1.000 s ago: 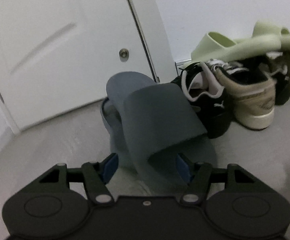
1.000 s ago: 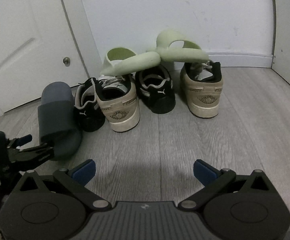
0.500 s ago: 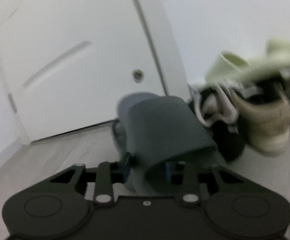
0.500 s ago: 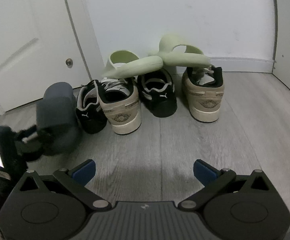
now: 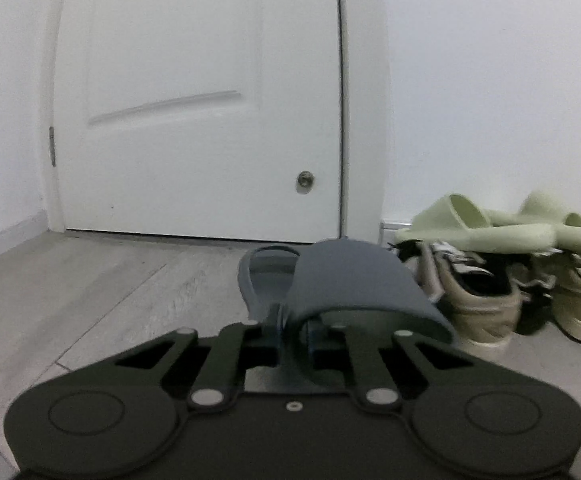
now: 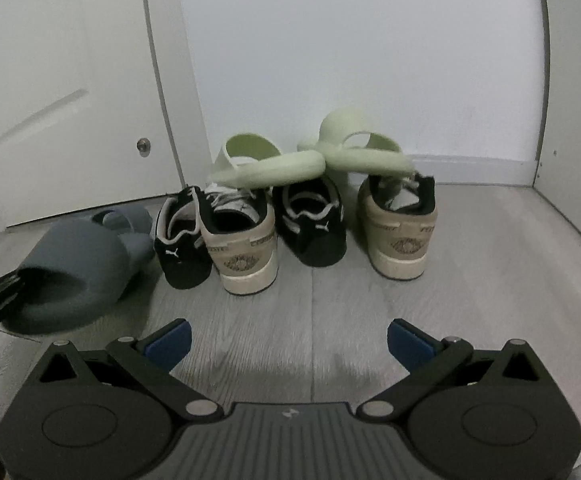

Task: Organize scattered shoes
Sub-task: 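Grasp a grey-blue slide from the shoe row with the left tool, then lift the grey-blue slide with the left tool and pull it back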

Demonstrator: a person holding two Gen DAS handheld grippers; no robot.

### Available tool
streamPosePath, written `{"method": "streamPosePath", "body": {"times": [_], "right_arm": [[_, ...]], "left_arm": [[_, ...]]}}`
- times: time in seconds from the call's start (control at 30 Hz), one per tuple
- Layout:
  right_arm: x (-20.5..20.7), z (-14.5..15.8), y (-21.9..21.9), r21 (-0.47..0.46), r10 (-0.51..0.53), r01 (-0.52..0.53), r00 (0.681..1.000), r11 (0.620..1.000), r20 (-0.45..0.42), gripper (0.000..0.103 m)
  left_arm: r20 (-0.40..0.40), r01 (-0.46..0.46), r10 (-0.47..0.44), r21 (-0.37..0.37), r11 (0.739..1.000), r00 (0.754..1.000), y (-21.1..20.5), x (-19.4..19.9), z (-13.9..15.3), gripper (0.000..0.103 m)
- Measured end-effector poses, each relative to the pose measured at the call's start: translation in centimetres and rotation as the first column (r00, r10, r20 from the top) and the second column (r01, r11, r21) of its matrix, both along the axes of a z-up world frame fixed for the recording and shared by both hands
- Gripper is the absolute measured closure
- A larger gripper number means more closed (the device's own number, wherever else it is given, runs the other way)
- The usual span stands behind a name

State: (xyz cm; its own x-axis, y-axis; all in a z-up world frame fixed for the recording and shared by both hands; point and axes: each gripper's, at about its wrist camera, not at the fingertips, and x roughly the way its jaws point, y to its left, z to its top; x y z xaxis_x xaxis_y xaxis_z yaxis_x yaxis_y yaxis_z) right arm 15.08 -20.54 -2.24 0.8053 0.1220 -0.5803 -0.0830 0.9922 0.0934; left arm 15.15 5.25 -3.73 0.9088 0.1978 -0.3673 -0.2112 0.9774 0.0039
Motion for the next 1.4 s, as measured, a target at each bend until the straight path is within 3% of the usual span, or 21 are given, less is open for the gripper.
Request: {"method": "streamPosePath", "body": {"times": [0.13, 0.27, 0.37, 0.53, 0.63, 0.83, 1.07, 1.17, 1.23, 1.3, 1.4], "right_arm": [[-0.6, 0.5, -0.2, -0.009, -0.005, 0.005, 1.0, 1.0, 0.03, 0.0], [-0.7, 0.7, -0.9, 0.004, -0.03, 0.03, 0.999, 1.0, 0.034, 0.0], [-0.8, 0.9, -1.4, 0.014, -0.048, 0.048, 0.998, 0.999, 0.037, 0.0], [-0.9, 1.2, -2.2, 0.03, -0.079, 0.078, 0.996, 0.996, 0.042, 0.0], [-1.0, 1.4, -2.7, 0.04, -0.098, 0.096, 0.994, 0.995, 0.044, 0.0], [-1.2, 1.0, -3.0, 0.079, -0.139, 0.137, 0.99, 0.987, 0.013, 0.0], [-0.9, 0.7, -2.5, 0.057, -0.125, 0.126, 0.992, 0.99, -0.016, 0.0], [-0.8, 0.3, -2.4, 0.06, -0.123, 0.125, 0.991, 0.99, -0.045, 0.0], [-0.8, 0.1, -2.4, 0.062, -0.121, 0.125, 0.991, 0.99, -0.065, 0.0], [-0.7, -0.1, -2.3, 0.064, -0.119, 0.125, 0.989, 0.99, -0.084, 0.0], [-0.6, -0.4, -2.3, 0.067, -0.116, 0.124, 0.987, 0.99, -0.113, 0.0]], "left_arm": [[0.015, 0.049, -0.048, -0.048, 0.998, 0.999, -0.7, -2.3, 1.1, 0.09], [0.04, 0.12, -0.119, -0.036, 0.992, 0.992, -2.2, -4.6, 2.3, 0.09], [0.055, 0.226, -0.224, -0.044, 0.973, 0.973, -4.2, -6.7, 3.1, 0.09], [-0.012, 0.312, -0.312, -0.016, 0.95, 0.95, -7.8, -6.2, 2.1, 0.089], [-0.072, 0.301, -0.301, -0.011, 0.954, 0.951, -10.0, -4.4, 0.3, 0.089], [-0.109, 0.215, -0.216, -0.022, 0.976, 0.97, -11.3, -2.5, -1.8, 0.09], [-0.177, 0.213, -0.217, -0.043, 0.976, 0.96, -11.1, -1.8, -3.3, 0.089], [-0.211, 0.209, -0.209, -0.019, 0.978, 0.955, -11.4, -1.9, -3.8, 0.089], [-0.214, 0.214, -0.211, -0.012, 0.977, 0.954, -11.5, -1.9, -3.9, 0.084], [-0.222, 0.217, -0.212, -0.003, 0.976, 0.952, -11.6, -1.9, -3.9, 0.058], [-0.233, 0.239, -0.238, -0.023, 0.971, 0.943, -11.5, -1.9, -3.6, 0.054]]}}
